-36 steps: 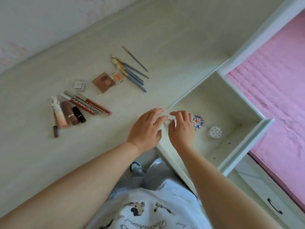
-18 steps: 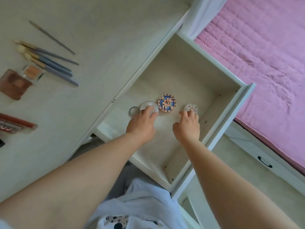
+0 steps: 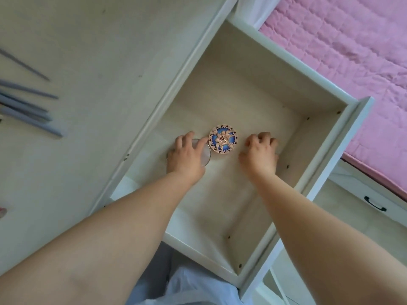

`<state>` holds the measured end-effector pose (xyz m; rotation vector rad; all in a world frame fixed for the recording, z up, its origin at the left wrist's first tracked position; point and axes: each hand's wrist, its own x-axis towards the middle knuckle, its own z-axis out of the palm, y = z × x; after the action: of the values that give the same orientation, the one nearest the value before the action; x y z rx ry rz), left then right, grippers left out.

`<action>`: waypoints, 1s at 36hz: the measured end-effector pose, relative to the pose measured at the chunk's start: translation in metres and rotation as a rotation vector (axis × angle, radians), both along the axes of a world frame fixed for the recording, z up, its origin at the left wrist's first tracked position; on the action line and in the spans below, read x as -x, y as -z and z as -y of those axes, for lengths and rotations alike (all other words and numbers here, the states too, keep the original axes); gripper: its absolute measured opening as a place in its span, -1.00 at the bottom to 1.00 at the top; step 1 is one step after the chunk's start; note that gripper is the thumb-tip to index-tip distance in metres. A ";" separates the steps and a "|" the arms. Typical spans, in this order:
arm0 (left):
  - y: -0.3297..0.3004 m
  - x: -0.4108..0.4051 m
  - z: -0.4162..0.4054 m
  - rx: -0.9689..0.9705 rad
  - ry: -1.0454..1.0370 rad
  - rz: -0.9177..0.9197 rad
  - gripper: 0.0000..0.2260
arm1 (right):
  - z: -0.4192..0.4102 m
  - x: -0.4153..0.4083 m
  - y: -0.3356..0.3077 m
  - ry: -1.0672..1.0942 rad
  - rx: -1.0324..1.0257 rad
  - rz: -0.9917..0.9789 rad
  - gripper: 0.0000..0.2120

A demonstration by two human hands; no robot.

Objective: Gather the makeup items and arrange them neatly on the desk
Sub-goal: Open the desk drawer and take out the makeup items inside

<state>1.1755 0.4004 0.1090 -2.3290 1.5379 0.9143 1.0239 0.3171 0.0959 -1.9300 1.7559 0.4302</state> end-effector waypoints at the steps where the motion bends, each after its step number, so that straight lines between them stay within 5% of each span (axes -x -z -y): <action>1: 0.000 -0.001 0.000 0.007 -0.004 0.003 -0.33 | -0.001 -0.001 0.001 -0.018 0.001 -0.001 -0.72; 5: -0.001 0.000 0.000 0.026 -0.012 -0.003 -0.35 | -0.006 -0.004 0.001 -0.081 0.032 0.024 -0.78; 11: -0.002 -0.007 0.004 0.057 -0.137 -0.029 -0.40 | -0.007 -0.017 -0.012 -0.231 0.062 0.080 -0.27; 16: -0.003 -0.013 0.002 0.056 -0.148 -0.044 -0.36 | -0.008 -0.034 -0.010 -0.456 0.030 -0.026 -0.11; 29: -0.007 -0.018 0.006 0.020 -0.128 -0.055 -0.39 | -0.002 -0.072 -0.004 -0.479 0.031 0.091 -0.16; 36: -0.014 -0.026 0.018 0.053 -0.424 -0.105 -0.31 | 0.008 -0.074 -0.011 -0.385 -0.003 0.106 -0.10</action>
<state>1.2010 0.3822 0.1225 -2.7436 1.1270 1.1123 1.0975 0.3087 0.1065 -2.2487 1.3160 0.4513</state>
